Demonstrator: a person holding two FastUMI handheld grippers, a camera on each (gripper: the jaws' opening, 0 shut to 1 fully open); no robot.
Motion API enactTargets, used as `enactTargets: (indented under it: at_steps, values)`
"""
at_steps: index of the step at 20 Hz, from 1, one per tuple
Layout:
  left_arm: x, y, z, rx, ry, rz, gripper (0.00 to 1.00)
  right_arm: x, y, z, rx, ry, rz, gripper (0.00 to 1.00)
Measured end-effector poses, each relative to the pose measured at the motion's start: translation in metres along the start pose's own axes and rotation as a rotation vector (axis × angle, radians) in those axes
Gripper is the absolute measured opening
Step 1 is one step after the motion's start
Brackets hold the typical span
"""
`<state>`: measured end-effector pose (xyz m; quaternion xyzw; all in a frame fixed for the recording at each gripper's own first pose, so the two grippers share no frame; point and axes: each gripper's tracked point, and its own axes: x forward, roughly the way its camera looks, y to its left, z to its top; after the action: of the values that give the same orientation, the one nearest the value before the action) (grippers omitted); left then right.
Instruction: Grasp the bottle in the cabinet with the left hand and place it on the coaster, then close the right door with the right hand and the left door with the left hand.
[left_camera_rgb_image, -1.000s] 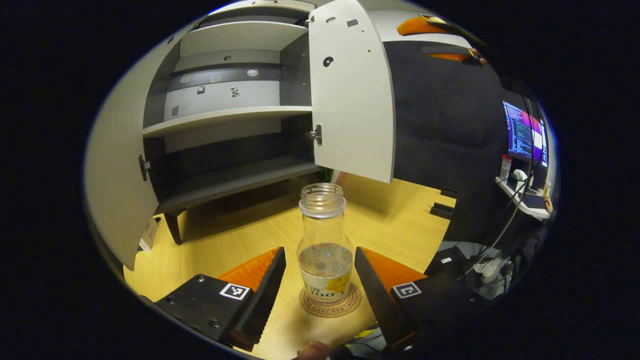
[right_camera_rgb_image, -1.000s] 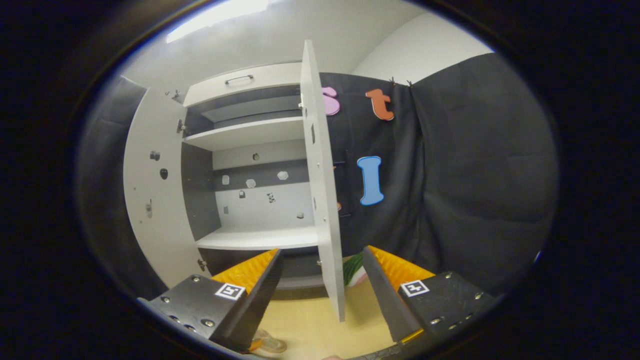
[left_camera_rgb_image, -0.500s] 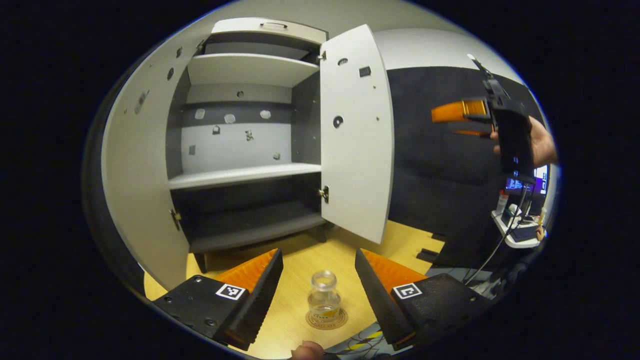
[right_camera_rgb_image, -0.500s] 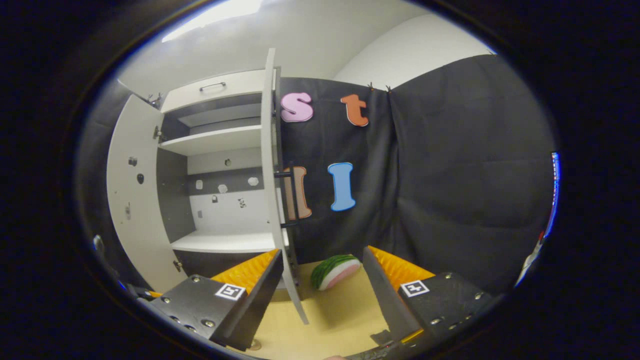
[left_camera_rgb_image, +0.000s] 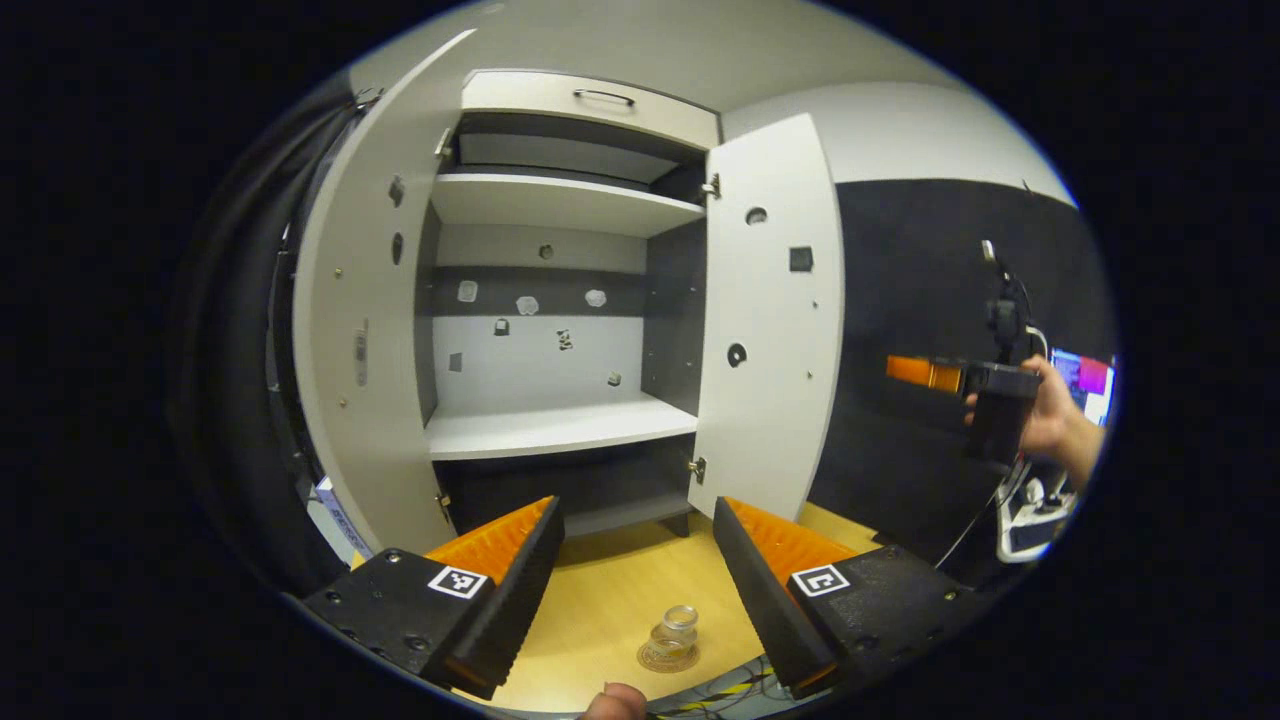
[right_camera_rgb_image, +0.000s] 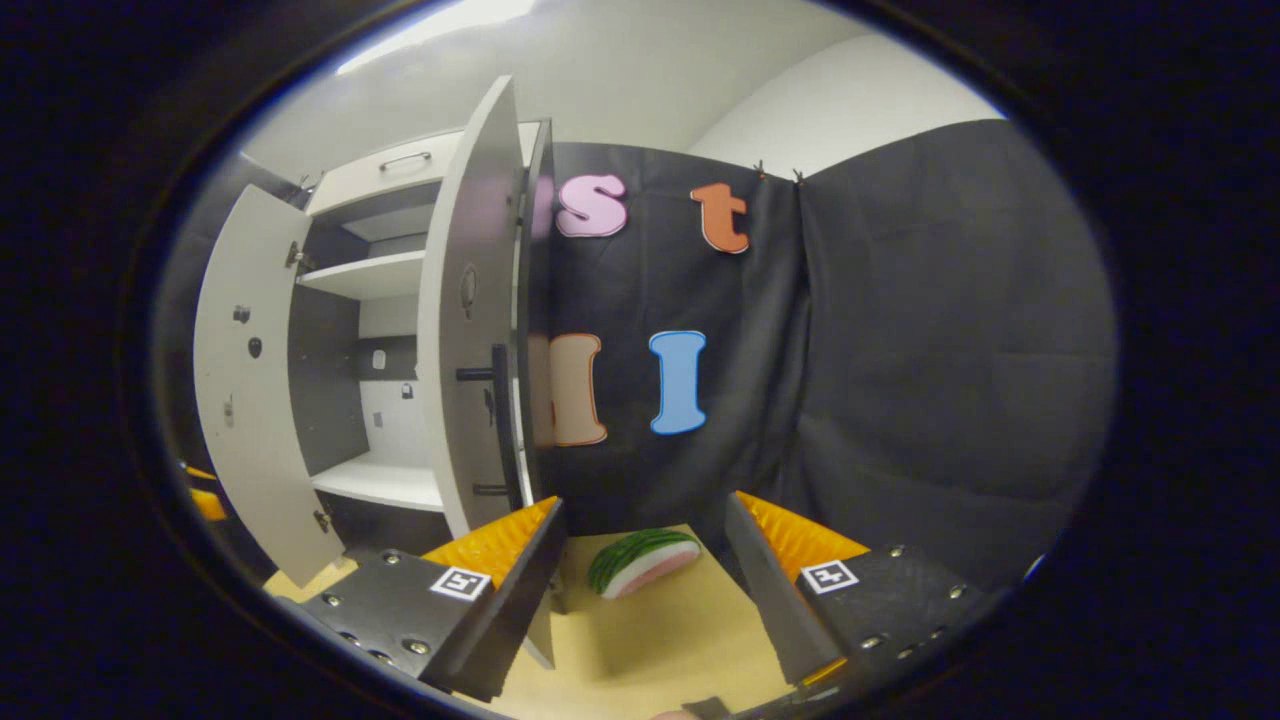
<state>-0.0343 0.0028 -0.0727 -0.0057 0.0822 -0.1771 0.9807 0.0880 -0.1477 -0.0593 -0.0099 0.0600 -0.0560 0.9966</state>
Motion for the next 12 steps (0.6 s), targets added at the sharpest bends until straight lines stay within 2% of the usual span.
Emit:
enactTargets:
  at_steps: [1, 2, 4, 5, 6, 8, 10, 12]
  values:
    - [-0.007, 0.007, 0.015, -0.015, -0.019, 0.009, 0.95, 0.015, -0.005, 0.000, 0.014, 0.011, -0.003, 0.97]
    - [-0.015, 0.014, 0.028, -0.031, -0.044, 0.019, 0.95, 0.028, -0.006, -0.004, 0.034, 0.034, 0.004, 0.94]
    - [-0.028, 0.027, 0.046, -0.056, -0.081, 0.029, 0.94, 0.056, -0.011, -0.005, 0.038, 0.064, -0.012, 0.94]
    - [-0.034, 0.036, 0.053, -0.056, -0.092, 0.037, 0.92, 0.069, -0.011, -0.004, 0.026, 0.075, -0.014, 0.98]
    - [-0.040, 0.044, 0.055, -0.049, -0.095, 0.046, 0.96, 0.079, -0.006, -0.001, 0.012, 0.084, -0.007, 0.97]
    - [-0.050, 0.062, 0.054, -0.017, -0.081, 0.085, 0.96, 0.093, 0.007, 0.007, -0.028, 0.082, 0.009, 0.97]
    - [-0.060, 0.078, 0.060, 0.016, -0.101, 0.136, 0.96, 0.104, 0.025, 0.014, -0.052, 0.076, 0.048, 0.94]
    - [-0.072, 0.086, 0.057, 0.043, -0.096, 0.162, 0.96, 0.107, 0.055, 0.020, -0.065, 0.060, 0.119, 0.97]
